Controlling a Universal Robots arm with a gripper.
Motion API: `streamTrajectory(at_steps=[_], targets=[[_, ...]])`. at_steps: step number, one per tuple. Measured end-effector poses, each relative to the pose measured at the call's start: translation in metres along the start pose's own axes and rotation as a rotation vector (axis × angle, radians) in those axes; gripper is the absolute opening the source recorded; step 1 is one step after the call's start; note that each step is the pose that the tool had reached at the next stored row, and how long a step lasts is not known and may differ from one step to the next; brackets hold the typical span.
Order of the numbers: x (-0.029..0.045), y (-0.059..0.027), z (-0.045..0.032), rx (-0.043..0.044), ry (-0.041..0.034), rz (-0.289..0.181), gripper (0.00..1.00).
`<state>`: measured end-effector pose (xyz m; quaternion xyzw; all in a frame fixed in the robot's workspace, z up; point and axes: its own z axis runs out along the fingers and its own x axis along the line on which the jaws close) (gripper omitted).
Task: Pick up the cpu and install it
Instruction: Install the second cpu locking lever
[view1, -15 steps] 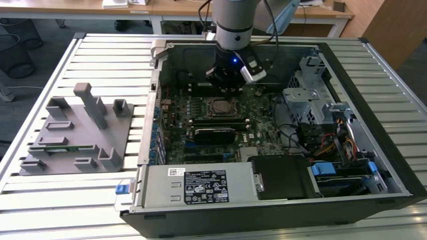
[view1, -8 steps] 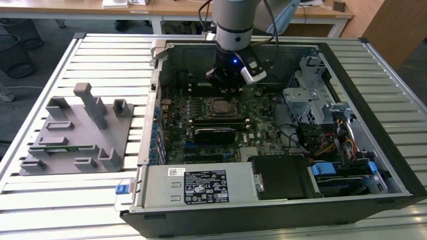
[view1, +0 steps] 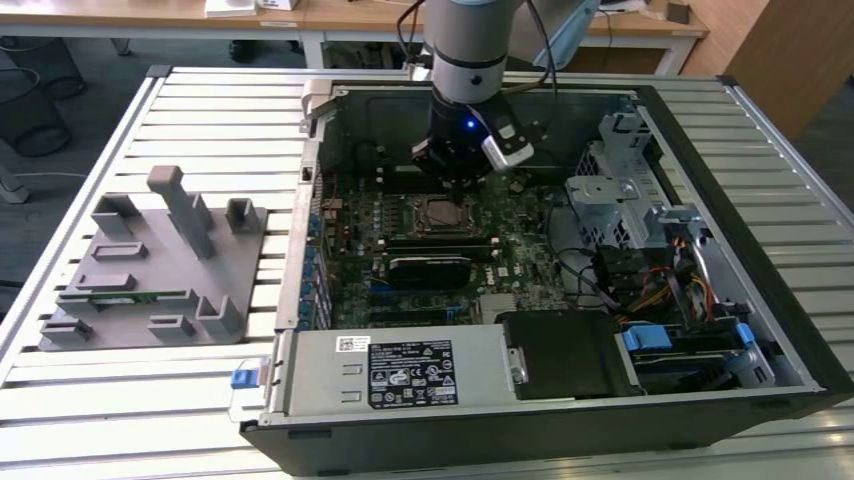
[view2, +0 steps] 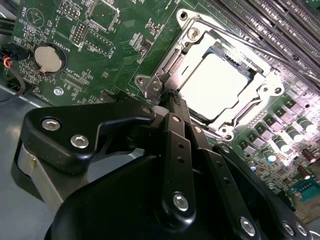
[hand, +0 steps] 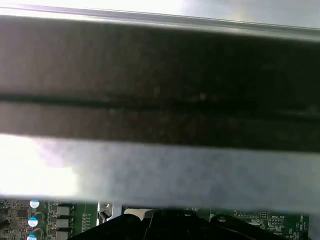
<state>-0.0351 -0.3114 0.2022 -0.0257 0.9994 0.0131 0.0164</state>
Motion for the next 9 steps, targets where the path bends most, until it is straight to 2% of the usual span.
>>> streamTrajectory(at_steps=[9], targets=[[0.0002,-0.0044,-0.0001,0.0001,0.0,0.0,0.11]])
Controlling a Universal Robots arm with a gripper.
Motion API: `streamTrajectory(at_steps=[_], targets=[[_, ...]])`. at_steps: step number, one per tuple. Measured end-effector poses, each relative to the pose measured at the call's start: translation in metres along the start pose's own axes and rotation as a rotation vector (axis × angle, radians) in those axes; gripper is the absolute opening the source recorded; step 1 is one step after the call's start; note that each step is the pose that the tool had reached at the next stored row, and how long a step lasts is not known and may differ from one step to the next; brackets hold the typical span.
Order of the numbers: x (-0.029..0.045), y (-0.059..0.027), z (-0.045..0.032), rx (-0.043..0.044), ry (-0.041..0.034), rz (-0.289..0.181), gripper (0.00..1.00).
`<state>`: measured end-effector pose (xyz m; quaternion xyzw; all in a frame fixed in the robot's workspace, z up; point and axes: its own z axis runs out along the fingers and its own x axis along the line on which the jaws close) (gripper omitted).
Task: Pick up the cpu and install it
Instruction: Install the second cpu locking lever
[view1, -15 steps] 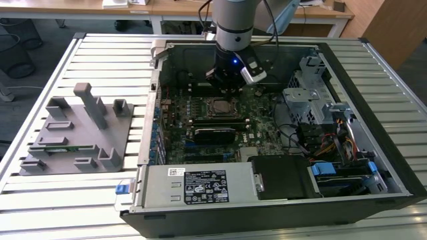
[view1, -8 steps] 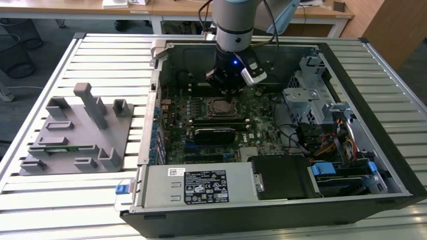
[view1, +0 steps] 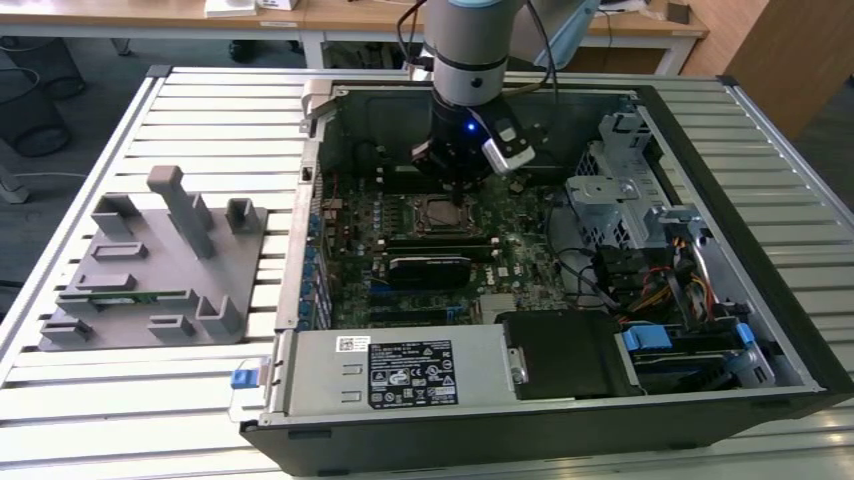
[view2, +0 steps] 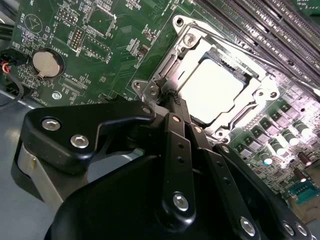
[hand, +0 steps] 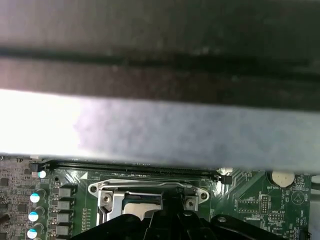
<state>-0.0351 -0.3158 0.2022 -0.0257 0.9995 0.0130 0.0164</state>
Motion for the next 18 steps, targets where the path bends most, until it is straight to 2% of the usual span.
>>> streamTrajectory(at_steps=[4,10,13,18], targets=[[0.0,-0.0003,-0.003,0.0001,0.0,0.0,0.11],[-0.0005,0.0001,-0.0189,0.0003,0.0007,0.0,0.11],[-0.0007,0.0002,-0.0233,0.0003,0.0055,0.0,0.11],[-0.0004,-0.0038,-0.0237,-0.0003,0.017,0.001,0.11]])
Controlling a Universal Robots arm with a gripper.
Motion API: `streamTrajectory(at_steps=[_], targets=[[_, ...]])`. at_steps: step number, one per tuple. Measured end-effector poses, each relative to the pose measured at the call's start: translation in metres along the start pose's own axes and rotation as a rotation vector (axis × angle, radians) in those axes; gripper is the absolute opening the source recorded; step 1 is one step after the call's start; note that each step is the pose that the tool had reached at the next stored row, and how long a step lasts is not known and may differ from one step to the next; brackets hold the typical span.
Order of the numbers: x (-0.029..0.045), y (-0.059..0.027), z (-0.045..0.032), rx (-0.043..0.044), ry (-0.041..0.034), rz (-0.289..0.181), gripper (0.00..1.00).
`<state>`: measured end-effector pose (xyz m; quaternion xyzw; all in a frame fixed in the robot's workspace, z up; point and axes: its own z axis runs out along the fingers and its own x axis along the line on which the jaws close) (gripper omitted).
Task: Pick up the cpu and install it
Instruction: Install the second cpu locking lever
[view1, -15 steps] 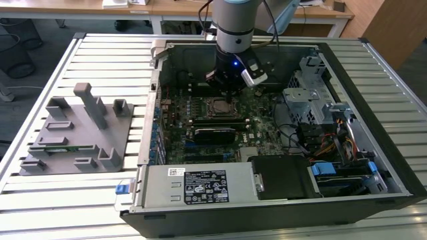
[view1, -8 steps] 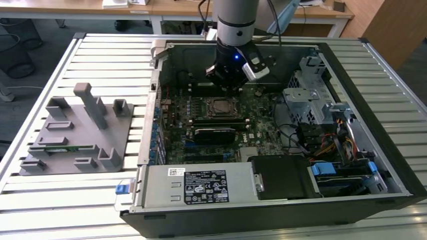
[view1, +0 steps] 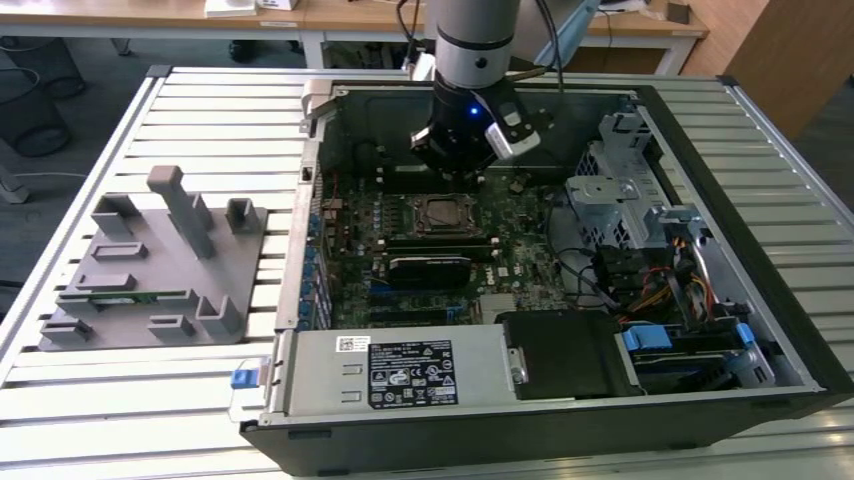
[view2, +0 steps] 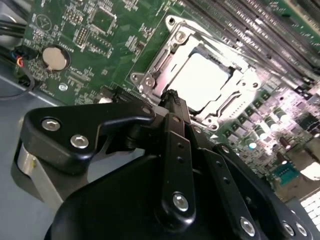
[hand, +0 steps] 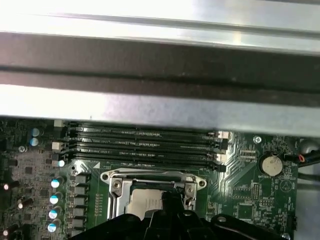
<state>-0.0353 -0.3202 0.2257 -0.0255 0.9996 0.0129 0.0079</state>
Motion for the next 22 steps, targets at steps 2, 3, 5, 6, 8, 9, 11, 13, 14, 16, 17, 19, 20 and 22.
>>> streamTrajectory(at_steps=[2,3,5,6,8,9,11,13,14,16,17,19,20,22], targets=[[0.0002,-0.0037,0.0,-0.0001,0.0008,0.0,0.11],[0.0002,-0.0051,0.0,-0.0002,0.0008,0.0,0.11],[0.0004,-0.0073,-0.0001,0.0,0.001,0.0,0.11],[0.0004,-0.0079,-0.0001,0.0001,0.001,0.0,0.11],[0.0004,-0.009,-0.0001,0.0011,0.001,0.0,0.11],[0.0005,-0.0098,-0.0001,0.0013,0.001,0.0,0.11],[0.0006,-0.0123,-0.0002,0.0014,0.001,0.0,0.11],[0.0008,-0.0155,-0.0003,0.0014,0.0009,0.0,0.11],[0.0009,-0.018,-0.0004,0.0014,0.001,0.0,0.11],[0.0011,-0.0213,-0.0004,0.0012,0.0009,0.0,0.11],[0.0011,-0.0223,-0.0007,0.0012,0.001,0.0,0.11],[0.0012,-0.023,-0.0031,0.0015,0.0011,0.0,0.11],[0.0011,-0.023,-0.0052,0.0014,0.001,0.0,0.11],[0.0011,-0.023,-0.01,0.0014,0.0011,0.0,0.11]])
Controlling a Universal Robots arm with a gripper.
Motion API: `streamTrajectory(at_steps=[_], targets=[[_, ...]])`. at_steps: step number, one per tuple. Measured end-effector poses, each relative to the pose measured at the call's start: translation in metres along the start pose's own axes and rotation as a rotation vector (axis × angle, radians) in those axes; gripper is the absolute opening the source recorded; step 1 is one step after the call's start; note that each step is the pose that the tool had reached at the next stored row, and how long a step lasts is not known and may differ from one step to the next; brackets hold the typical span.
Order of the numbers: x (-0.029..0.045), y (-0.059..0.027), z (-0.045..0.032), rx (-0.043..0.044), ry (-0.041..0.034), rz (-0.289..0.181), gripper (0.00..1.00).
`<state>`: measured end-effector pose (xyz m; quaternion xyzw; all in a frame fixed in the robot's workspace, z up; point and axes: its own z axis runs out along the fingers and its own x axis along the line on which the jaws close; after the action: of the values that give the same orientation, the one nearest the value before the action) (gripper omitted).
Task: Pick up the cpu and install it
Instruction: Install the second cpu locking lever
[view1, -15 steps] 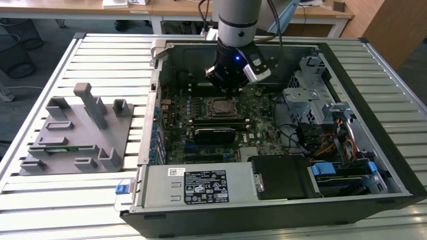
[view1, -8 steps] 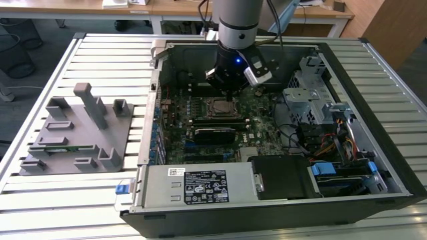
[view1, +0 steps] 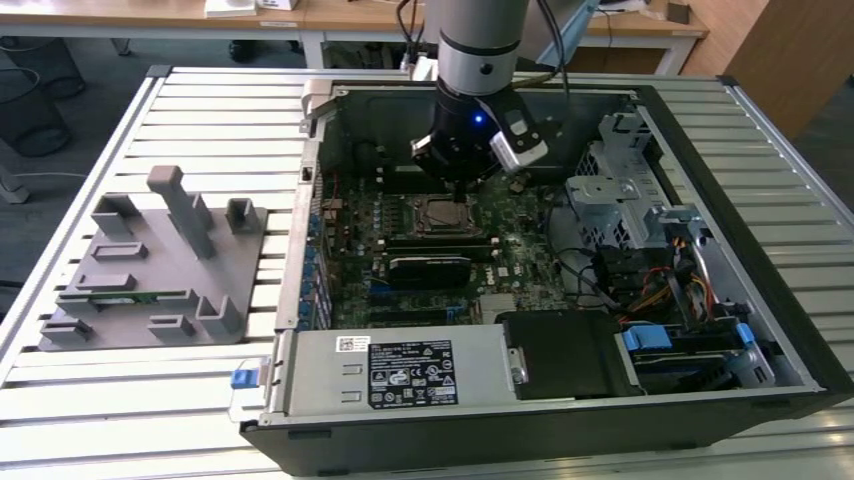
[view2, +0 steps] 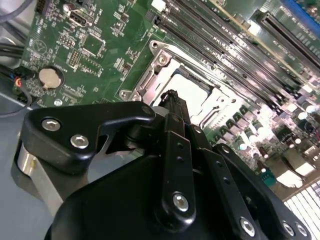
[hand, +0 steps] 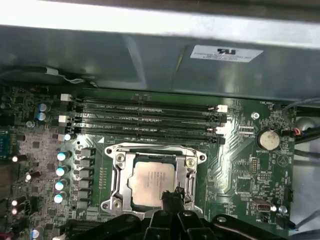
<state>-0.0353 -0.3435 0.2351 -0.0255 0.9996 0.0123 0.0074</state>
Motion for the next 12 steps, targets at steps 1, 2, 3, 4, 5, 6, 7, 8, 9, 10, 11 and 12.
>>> streamTrajectory(at_steps=[1,2,3,4,5,6,7,8,9,10,11,12], targets=[[0.0,-0.0003,-0.001,-0.0001,0.0003,0.0,0.11],[0.0003,-0.0009,-0.0011,-0.0002,0.0002,0.0,0.11],[0.0007,-0.0014,-0.0011,-0.0002,0.0003,0.0,0.11],[0.001,-0.0021,-0.001,-0.0001,0.0003,0.0,0.11],[0.0012,-0.0032,-0.001,0.0,0.0005,0.0,0.11],[0.0013,-0.0053,-0.0009,-0.0002,0.0003,0.0,0.11],[0.0014,-0.0083,-0.0008,-0.0002,0.0003,0.0,0.11],[0.0016,-0.0117,-0.0009,0.0,0.0004,0.0,0.11],[0.0018,-0.0144,-0.001,0.0,0.0004,0.0,0.11],[0.0019,-0.0167,-0.001,-0.0001,0.0004,0.0,0.11],[0.002,-0.0189,-0.001,-0.0001,0.0003,0.0,0.11],[0.0021,-0.0202,-0.001,-0.0001,0.0004,0.0,0.11]])
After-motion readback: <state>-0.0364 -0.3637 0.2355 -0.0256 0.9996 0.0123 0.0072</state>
